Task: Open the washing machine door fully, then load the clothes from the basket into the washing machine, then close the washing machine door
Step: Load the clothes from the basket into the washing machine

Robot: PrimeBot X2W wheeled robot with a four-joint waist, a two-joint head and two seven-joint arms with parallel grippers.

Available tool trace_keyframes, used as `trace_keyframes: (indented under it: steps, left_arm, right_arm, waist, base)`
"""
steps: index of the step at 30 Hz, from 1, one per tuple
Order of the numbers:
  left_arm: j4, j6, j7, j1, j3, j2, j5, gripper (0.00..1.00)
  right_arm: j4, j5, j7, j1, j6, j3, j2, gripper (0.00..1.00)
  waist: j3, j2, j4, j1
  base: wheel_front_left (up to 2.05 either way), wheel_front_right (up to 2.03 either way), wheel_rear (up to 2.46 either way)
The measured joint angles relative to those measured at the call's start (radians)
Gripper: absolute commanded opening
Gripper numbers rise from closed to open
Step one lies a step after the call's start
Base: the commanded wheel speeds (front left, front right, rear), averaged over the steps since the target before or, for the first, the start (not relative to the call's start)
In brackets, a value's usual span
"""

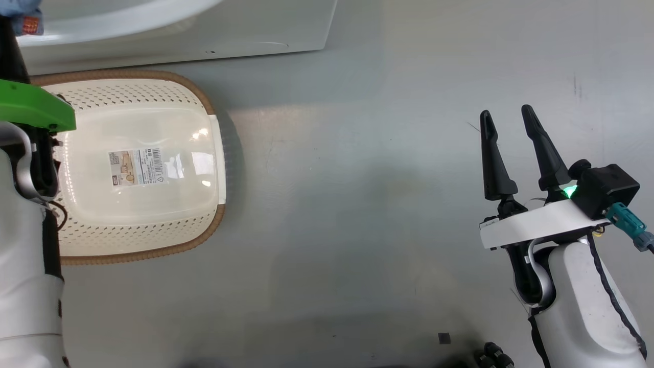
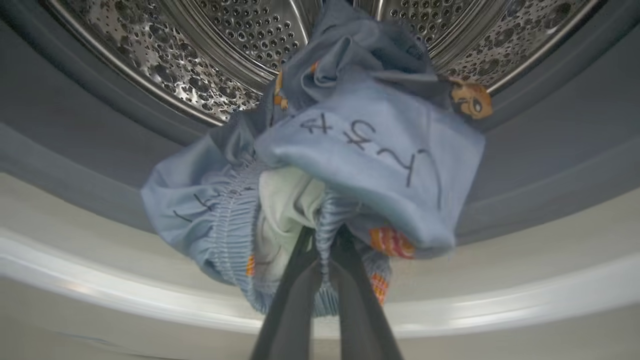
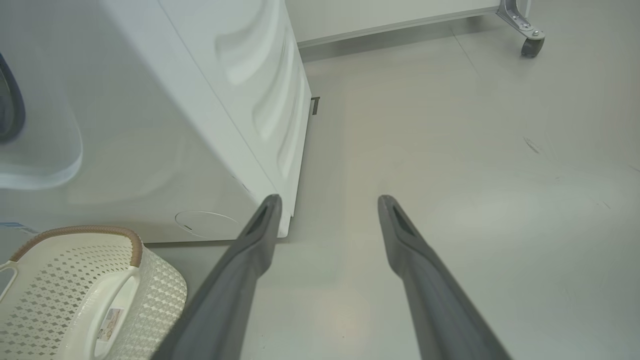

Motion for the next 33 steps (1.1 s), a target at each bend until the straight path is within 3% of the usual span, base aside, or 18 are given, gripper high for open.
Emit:
trace_keyframes:
  steps: [14, 21, 33]
  left_arm:
    - [-0.073, 0.0, 0.001, -0.087, -0.035, 0.13, 0.096, 0.0]
    - [-0.064, 0.0, 0.054, -0.179, -0.057, 0.151, 0.117, 0.0]
    - [-0.037, -0.001, 0.151, -0.351, -0.052, 0.163, 0.058, 0.0]
  right_arm:
    - [0.007, 0.001, 0.0, 0.0, 0.0, 0.037, 0.002, 1.0]
    - [0.009, 0.012, 0.0, 0.0, 0.0, 0.055, 0.002, 1.0]
    - [-0.001, 0.027, 0.0, 0.006, 0.0, 0.048, 0.003, 1.0]
  waist:
    - [-0.027, 0.0, -0.001, 0.0]
    - [-0.02, 0.0, -0.034, 0.0]
    - [0.035, 0.0, -0.071, 0.0]
  base:
    - [0.0, 0.0, 0.0]
    - [0.0, 0.0, 0.0]
    - [0.0, 0.0, 0.0]
